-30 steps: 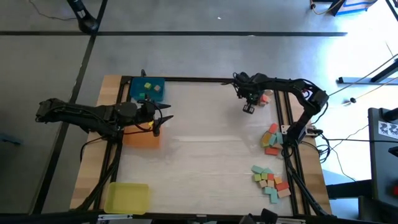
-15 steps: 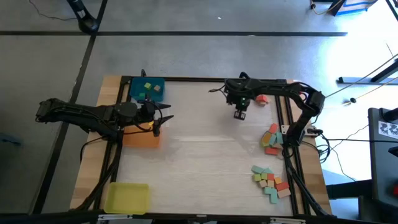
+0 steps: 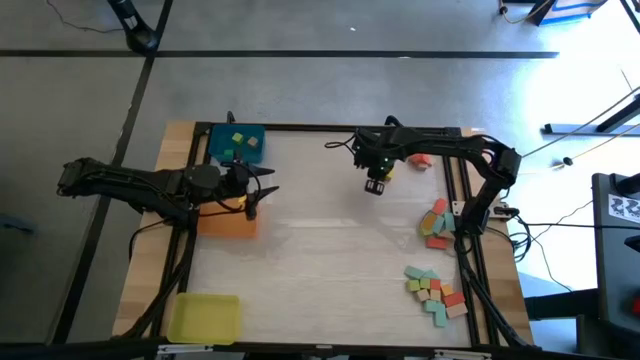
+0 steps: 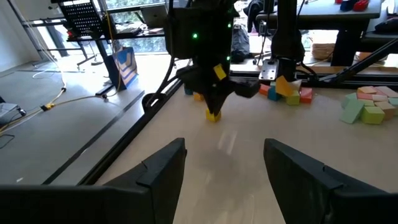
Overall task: Sort blocks by size
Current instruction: Put the yellow cube block into the blue bin
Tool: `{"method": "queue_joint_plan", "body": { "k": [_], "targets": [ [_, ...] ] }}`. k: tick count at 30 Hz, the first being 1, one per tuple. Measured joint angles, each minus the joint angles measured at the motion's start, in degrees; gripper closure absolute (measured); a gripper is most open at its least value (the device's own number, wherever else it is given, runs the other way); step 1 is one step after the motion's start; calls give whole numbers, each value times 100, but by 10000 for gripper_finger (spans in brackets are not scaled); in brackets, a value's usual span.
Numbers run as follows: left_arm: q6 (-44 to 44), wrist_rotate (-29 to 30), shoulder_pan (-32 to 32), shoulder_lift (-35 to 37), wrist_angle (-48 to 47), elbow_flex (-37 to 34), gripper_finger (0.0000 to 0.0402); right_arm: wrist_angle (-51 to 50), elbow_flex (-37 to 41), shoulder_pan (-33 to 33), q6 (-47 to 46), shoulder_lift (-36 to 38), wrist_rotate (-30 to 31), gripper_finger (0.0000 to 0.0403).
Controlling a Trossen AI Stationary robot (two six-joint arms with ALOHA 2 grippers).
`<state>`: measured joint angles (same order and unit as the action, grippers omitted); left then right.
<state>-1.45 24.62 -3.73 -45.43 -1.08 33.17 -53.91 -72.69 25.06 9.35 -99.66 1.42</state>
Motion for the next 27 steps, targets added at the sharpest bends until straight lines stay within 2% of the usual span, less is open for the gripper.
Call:
{"method": "queue_joint_plan", "body": {
  "k": [4, 7, 12, 15, 21, 27],
  "targets": [
    [-2, 0, 2, 0, 31, 0, 196, -756, -348, 0, 77, 8, 105, 278],
    [-2, 0, 2, 0, -7, 0, 196, -1164, -298, 27, 107, 9, 265, 219],
    [-2, 0, 2, -2, -29, 0, 196, -820, 310, 214, 159, 13, 580, 142],
    [-3, 0, 13, -2, 22, 0, 196, -501, 627, 307, 155, 13, 611, 128],
    [-48, -1, 13, -11, 13, 0, 196, 304, 1043, 646, 174, 13, 641, 125],
    [-50, 0, 13, -11, 0, 0, 196, 909, 1223, 926, 341, 13, 197, 128]
  ]
}}
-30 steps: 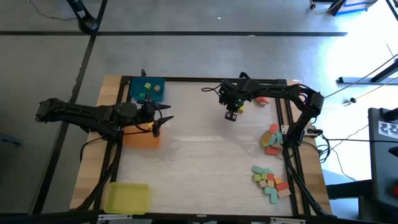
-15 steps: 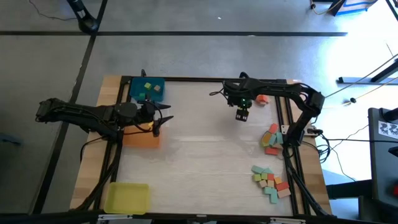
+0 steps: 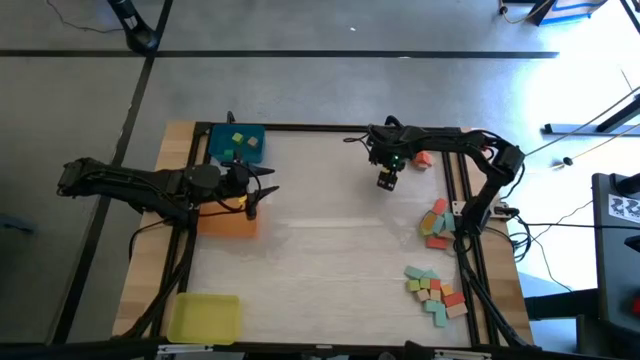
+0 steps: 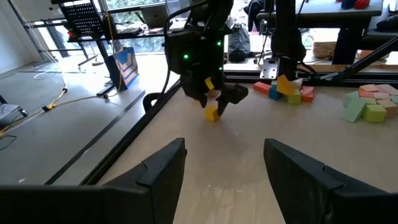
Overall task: Sort blocks by size
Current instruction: Put the yellow cube block into the blue bin
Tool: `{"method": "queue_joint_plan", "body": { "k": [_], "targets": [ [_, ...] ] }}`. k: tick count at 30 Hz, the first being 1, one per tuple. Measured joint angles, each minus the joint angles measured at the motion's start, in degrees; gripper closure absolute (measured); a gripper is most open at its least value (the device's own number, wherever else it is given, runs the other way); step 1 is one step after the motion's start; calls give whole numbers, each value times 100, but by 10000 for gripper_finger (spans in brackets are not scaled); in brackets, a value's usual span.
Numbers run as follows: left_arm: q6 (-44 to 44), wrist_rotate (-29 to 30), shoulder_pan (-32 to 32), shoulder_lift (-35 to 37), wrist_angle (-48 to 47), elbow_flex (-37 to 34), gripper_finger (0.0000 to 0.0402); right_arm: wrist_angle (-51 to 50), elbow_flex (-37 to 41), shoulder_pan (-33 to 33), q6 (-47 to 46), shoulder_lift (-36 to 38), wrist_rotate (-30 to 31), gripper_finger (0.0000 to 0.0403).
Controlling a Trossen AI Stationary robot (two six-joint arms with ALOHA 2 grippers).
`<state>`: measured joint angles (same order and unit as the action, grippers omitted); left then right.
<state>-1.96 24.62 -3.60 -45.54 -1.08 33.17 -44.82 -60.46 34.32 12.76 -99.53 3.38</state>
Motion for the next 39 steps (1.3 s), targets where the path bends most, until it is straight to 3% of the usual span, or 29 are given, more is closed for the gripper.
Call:
{"method": "queue_joint_plan", "body": {
  "k": [4, 12, 24, 29, 39],
  "targets": [
    [0, -2, 0, 0, -3, 0, 196, 98, 32, 25, 185, 0, -89, 162],
    [0, 0, 0, 0, -45, 0, 196, 142, 21, 25, 229, -29, -248, 271],
    [2, 0, 0, 0, 12, 0, 196, 145, -252, -149, 102, -13, -153, 265],
    [2, 0, 0, 0, 33, 0, 196, 571, -601, -351, -14, 2, -450, 273],
    [49, 0, 0, 15, 174, 0, 196, 3684, -729, -813, -752, 2, -1305, 266]
  ]
}}
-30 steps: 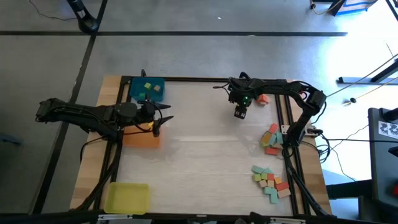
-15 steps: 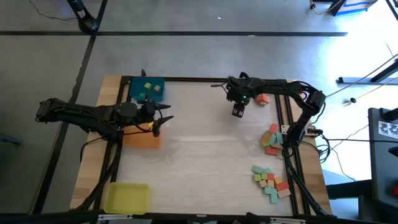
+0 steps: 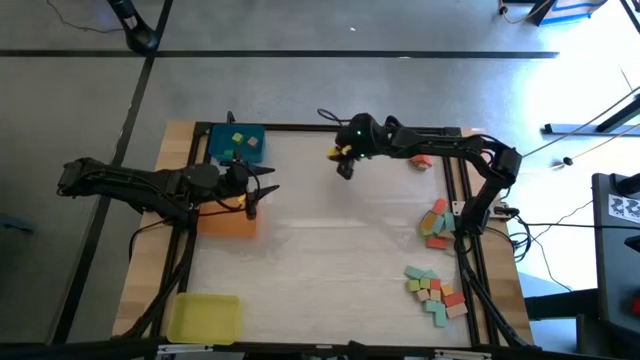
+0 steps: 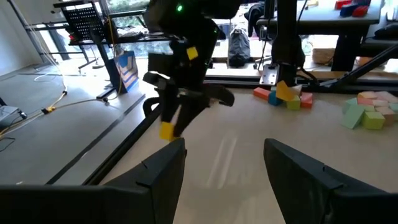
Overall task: Sort blocks by size
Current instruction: Put the yellow cube block into the blue bin
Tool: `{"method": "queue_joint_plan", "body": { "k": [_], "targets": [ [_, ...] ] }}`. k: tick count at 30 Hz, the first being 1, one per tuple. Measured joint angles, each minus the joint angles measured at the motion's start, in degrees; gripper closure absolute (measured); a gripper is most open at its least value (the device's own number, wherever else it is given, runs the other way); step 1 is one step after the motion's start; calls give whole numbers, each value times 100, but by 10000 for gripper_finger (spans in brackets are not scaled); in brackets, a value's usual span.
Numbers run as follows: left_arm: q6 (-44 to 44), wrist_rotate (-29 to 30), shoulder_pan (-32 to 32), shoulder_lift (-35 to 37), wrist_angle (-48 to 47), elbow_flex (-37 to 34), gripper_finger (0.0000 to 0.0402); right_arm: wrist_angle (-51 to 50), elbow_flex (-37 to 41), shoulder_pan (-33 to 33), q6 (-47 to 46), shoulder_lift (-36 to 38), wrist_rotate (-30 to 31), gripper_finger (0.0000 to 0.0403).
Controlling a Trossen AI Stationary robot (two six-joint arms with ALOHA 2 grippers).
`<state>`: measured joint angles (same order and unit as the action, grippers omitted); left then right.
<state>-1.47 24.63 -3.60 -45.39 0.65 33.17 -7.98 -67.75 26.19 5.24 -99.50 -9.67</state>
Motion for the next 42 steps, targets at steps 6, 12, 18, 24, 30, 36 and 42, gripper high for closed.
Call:
{"method": "queue_joint_plan", "body": {
  "k": [6, 12, 18, 24, 30, 36, 42],
  "targets": [
    [130, 0, 0, 2, 256, 0, 196, 1764, -2, -297, -451, 0, 10, 263],
    [128, 0, 0, 2, 363, 0, 196, 2957, -2, -466, -499, 0, 284, 262],
    [91, 0, 0, 4, 581, 0, 196, 4002, -27, -480, -501, -243, 412, 261],
    [56, 0, 0, 2, 689, 0, 196, 4055, -655, -480, -532, -872, 407, 261],
    [-34, 0, 0, 4, 810, 0, 196, 3771, -1655, -480, -544, -1687, 291, 261],
    [-99, 0, 0, 3, 1000, 0, 196, 3338, -2725, -480, -543, -2475, 253, 260],
    [-195, 0, 0, 4, 1190, 0, 196, 3270, -3696, -479, -544, -3208, 219, 260]
  ]
}}
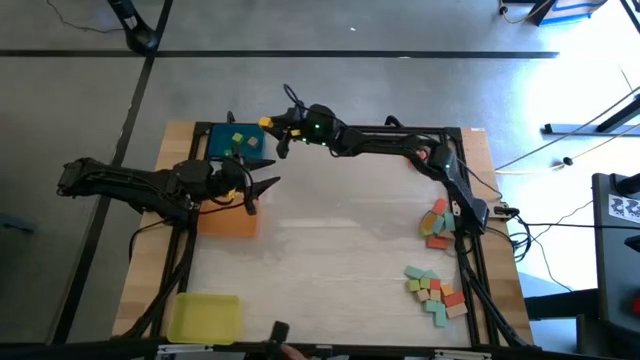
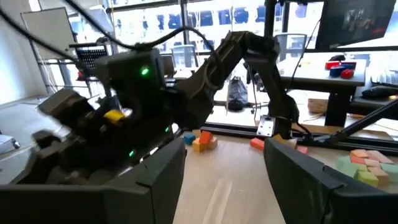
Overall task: Sort blocks by size
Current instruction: Put the yellow cube block into the blue bin
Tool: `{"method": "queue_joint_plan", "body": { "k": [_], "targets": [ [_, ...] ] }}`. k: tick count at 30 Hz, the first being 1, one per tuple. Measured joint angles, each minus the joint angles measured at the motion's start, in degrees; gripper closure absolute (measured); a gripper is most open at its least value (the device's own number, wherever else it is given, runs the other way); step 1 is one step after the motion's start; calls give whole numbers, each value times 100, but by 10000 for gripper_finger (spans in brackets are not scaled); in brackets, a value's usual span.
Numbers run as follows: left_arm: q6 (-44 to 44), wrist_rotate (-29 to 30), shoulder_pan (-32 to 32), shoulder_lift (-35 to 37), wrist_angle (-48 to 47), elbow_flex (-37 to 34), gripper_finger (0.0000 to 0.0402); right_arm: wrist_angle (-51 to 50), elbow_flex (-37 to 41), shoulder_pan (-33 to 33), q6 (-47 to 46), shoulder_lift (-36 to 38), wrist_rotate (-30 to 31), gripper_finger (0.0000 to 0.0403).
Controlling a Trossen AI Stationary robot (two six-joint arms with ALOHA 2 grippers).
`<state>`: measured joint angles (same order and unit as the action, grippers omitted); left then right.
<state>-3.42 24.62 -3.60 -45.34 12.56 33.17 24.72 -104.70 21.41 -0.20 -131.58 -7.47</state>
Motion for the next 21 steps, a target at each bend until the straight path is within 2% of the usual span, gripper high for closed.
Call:
{"method": "queue_joint_plan", "body": {
  "k": [7, 14, 21],
  "targets": [
    [-31, 0, 7, -2, 64, 0, 196, -195, -1305, -2, 44, -990, -263, 260],
    [-17, 1, 39, -2, 47, 0, 196, -222, -2517, 46, 67, -1940, -193, 260],
    [-33, 0, 39, -2, 41, 0, 196, -179, -2857, 153, 202, -2289, 338, 260]
  ]
}}
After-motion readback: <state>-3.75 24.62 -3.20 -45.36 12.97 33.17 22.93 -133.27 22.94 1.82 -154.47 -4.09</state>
